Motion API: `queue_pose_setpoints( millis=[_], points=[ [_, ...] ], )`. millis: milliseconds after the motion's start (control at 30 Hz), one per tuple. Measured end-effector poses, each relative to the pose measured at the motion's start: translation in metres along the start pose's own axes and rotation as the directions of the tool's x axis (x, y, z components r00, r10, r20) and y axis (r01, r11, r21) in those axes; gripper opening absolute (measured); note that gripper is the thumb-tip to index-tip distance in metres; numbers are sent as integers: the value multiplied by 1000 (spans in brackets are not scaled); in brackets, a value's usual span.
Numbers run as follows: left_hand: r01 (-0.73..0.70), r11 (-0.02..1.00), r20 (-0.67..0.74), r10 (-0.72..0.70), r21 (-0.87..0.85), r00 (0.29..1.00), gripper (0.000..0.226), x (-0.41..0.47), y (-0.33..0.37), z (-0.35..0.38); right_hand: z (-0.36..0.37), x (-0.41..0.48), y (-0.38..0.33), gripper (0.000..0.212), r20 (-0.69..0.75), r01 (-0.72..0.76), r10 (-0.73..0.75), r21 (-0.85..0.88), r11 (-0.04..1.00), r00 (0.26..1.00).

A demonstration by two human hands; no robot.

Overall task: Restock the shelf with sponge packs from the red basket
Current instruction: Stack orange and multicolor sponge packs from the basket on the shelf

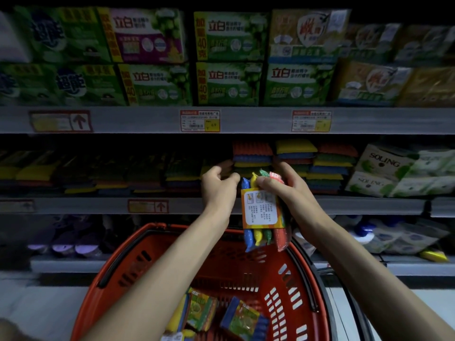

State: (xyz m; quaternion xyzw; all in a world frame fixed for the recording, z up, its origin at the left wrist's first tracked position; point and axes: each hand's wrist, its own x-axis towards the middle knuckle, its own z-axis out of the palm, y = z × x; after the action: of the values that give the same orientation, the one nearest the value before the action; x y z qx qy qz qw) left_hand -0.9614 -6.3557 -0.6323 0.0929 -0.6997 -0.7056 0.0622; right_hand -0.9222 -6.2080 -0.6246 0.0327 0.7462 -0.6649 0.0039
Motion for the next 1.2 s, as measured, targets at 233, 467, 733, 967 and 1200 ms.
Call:
queue_pose_setpoints(
  millis=[233,467,733,967,1200],
  points=[
    [15,1000,-35,-14,21,999,34,1,-1,2,-1,-2,-1,107,-8,14,-14,5,1000,1000],
    [12,997,-98,-4,72,995,34,5,-2,3,-1,-7,-4,104,-18,20,-20,4,1000,1000],
    [11,990,-109,5,143,994,11,7,-3,8,-2,-9,-7,88,-49,7,-6,27,1000,999],
    [-1,990,-94,14,139,995,7,8,-5,10,-2,-10,-11,87,-66,-7,9,37,999,998],
    [18,986,-96,-3,163,995,5,9,-6,11,-2,-12,-12,84,-80,4,-1,34,999,997]
  ],
)
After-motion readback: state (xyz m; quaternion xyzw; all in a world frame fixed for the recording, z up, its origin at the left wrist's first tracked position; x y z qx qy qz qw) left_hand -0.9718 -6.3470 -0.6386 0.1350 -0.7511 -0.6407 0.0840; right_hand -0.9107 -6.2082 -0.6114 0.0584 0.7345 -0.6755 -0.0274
